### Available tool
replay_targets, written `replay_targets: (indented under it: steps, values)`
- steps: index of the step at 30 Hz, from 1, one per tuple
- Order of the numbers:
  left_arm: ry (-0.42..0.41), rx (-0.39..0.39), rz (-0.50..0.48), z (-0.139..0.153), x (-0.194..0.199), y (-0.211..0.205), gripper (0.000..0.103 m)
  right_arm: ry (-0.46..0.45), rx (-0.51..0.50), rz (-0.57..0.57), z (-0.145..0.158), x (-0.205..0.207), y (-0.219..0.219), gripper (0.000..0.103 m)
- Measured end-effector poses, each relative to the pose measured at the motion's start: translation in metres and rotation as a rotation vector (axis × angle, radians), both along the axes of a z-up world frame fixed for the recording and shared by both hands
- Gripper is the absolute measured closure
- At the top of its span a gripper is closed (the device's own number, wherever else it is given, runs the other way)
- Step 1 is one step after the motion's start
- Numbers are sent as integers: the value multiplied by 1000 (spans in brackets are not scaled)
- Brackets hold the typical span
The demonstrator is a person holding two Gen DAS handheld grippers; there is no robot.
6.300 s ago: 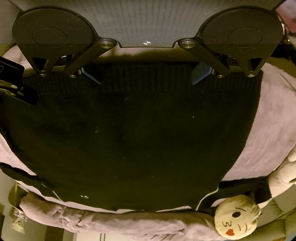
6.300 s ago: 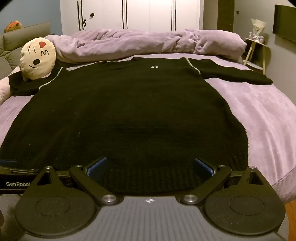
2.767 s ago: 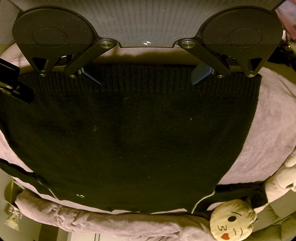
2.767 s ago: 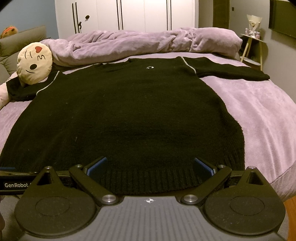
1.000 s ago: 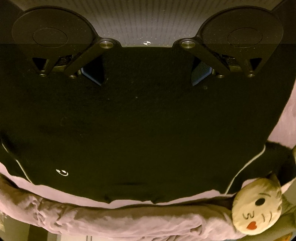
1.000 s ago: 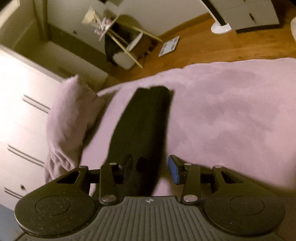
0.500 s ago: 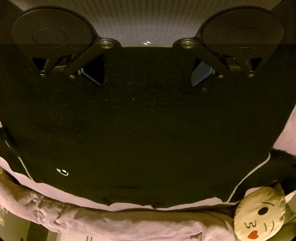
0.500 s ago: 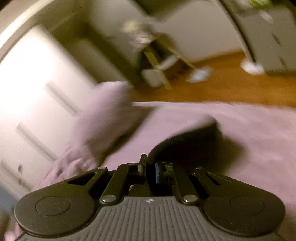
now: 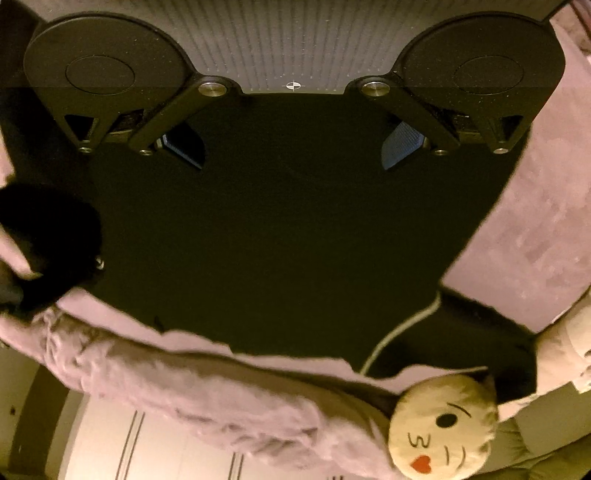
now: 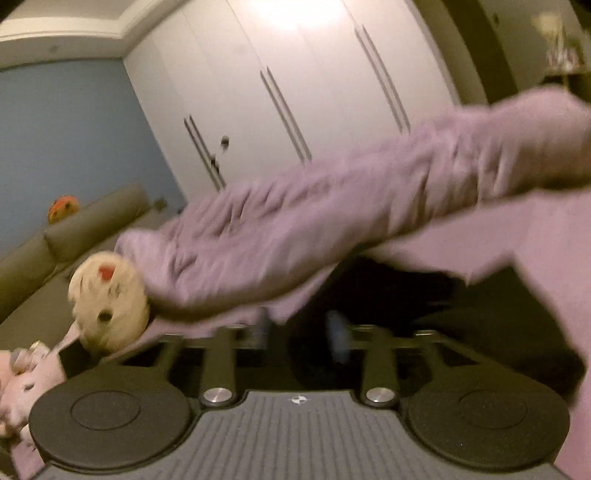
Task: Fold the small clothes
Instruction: 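Lift the sleeve across the sweater body and open the right tool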
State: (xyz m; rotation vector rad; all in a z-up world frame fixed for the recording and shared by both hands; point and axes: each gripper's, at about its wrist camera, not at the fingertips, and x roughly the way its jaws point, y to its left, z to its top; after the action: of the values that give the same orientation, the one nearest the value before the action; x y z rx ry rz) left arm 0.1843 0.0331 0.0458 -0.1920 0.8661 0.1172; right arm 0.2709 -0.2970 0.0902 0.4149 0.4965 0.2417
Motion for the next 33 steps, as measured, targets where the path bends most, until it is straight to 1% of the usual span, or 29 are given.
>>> replay_targets:
  steps: [2, 4, 6, 9, 11, 12, 13, 14, 15, 16, 17, 18, 19, 20, 22, 24, 26, 28, 29, 30, 33]
  values:
    - [-10, -7, -18, 5, 6, 3, 0, -1, 22, -26, -17, -26, -1, 57]
    - [-13, -10, -50, 6, 16, -3, 0, 42, 2, -92, -29, -52, -7, 56]
    - [-12, -31, -86, 2, 28, -14, 0, 80, -15, -163, -43, -77, -23, 56]
    - [-17, -55, -147, -5, 55, -43, 0, 142, 2, -219, -67, -103, -49, 56]
    - [-20, -39, -205, -12, 78, -69, 0, 191, 8, -250, -88, -110, -63, 56]
    - [-14, -20, -216, -17, 86, -78, 0, 200, 10, -259, -103, -118, -69, 57]
    - [-10, -3, -221, -22, 98, -88, 0, 165, 4, -257, -110, -128, -70, 57]
    - [-8, -2, -225, -27, 107, -94, 0, 106, -22, -242, -116, -138, -69, 57]
    - [3, -13, -221, -33, 116, -98, 0, 59, -79, -230, -124, -146, -65, 56]
    - [18, -42, -210, -38, 125, -100, 0, 35, -100, -229, -127, -149, -60, 55]
    - [34, -91, -201, -43, 137, -100, 0, 25, -110, -230, -128, -151, -58, 51]
    - [44, -127, -192, -46, 145, -100, 0, 21, -107, -218, -129, -150, -58, 42]
    - [55, -170, -174, -50, 152, -100, 0, 14, -97, -206, -129, -147, -58, 39]
    - [62, -206, -152, -54, 159, -99, 0, 6, -93, -202, -131, -147, -59, 39]
    - [54, -254, -117, -59, 169, -98, 3, -9, -94, -200, -134, -149, -60, 36]
    - [56, -290, -102, -62, 177, -99, 26, -22, -91, -190, -132, -143, -55, 33]
    - [58, -317, -99, -66, 183, -101, 34, -29, -88, -187, -132, -140, -53, 31]
    - [60, -308, -96, -66, 186, -103, 42, -33, -86, -184, -132, -140, -52, 30]
    - [60, -293, -96, -66, 188, -104, 54, -34, -88, -182, -132, -140, -52, 29]
    - [58, -294, -99, -64, 188, -103, 75, -34, -91, -181, -132, -139, -51, 28]
    - [45, -349, -104, -56, 188, -97, 83, -33, -95, -180, -131, -140, -50, 28]
